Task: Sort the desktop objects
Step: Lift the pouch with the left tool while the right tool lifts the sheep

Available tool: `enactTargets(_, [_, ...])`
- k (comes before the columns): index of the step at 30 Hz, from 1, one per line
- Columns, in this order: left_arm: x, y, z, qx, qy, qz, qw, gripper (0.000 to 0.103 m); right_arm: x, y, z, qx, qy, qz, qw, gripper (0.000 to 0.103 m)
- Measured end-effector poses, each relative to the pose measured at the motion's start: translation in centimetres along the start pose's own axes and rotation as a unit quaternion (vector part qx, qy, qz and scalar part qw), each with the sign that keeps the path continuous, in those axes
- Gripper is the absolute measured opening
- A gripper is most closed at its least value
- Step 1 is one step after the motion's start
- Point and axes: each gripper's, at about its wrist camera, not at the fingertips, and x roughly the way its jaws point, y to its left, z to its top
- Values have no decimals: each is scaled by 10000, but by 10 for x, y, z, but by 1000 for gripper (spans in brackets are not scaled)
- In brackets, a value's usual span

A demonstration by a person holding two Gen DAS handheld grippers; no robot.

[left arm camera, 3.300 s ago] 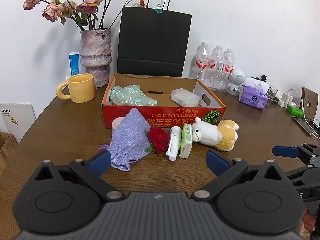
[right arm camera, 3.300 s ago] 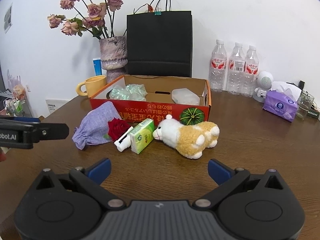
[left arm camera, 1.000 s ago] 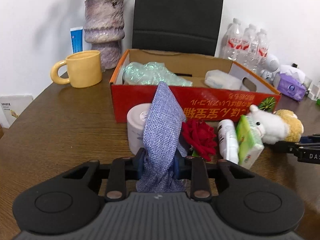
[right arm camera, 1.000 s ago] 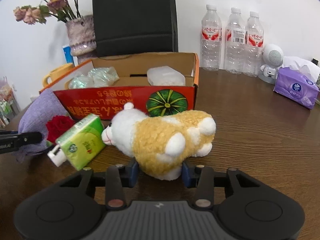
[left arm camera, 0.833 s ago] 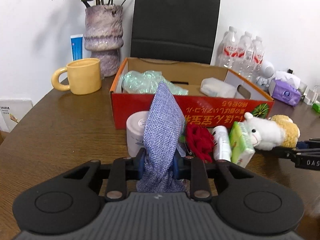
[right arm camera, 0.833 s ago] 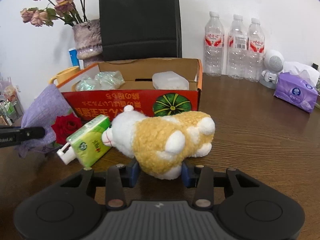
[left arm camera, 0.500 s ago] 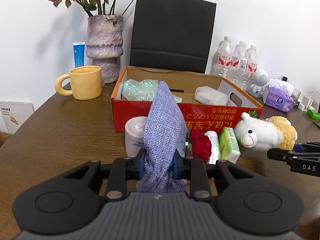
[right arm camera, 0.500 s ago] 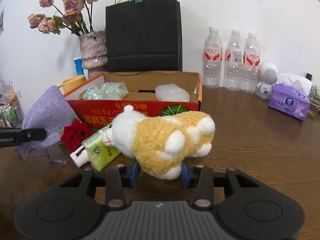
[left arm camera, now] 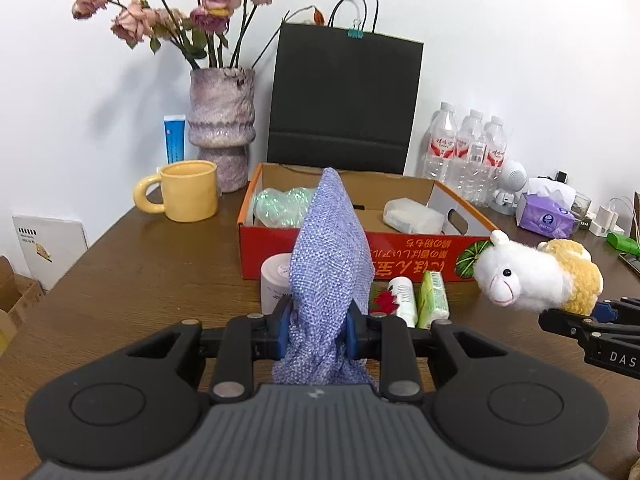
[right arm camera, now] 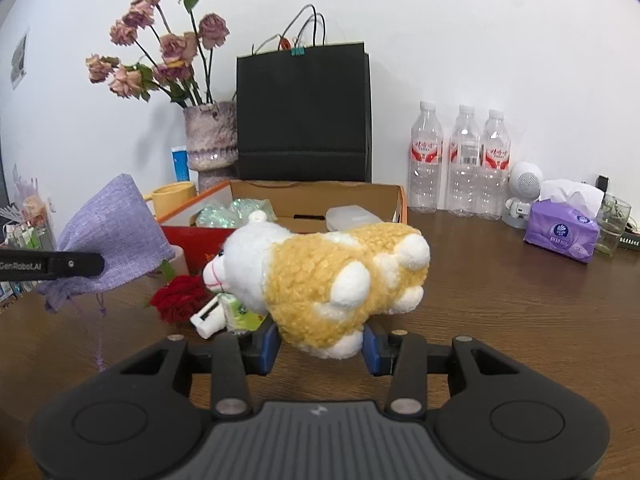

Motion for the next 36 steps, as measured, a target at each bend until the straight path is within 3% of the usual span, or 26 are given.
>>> enactTargets(19, [-56,-2,0,-35,-399,-132,9991,21,-52,19,5,-1,-246,14,9997,40])
enactTargets(36, [-73,3,3,-90,-498,-232,9985,19,-66,34,10,-22,-322,-19,9995,40])
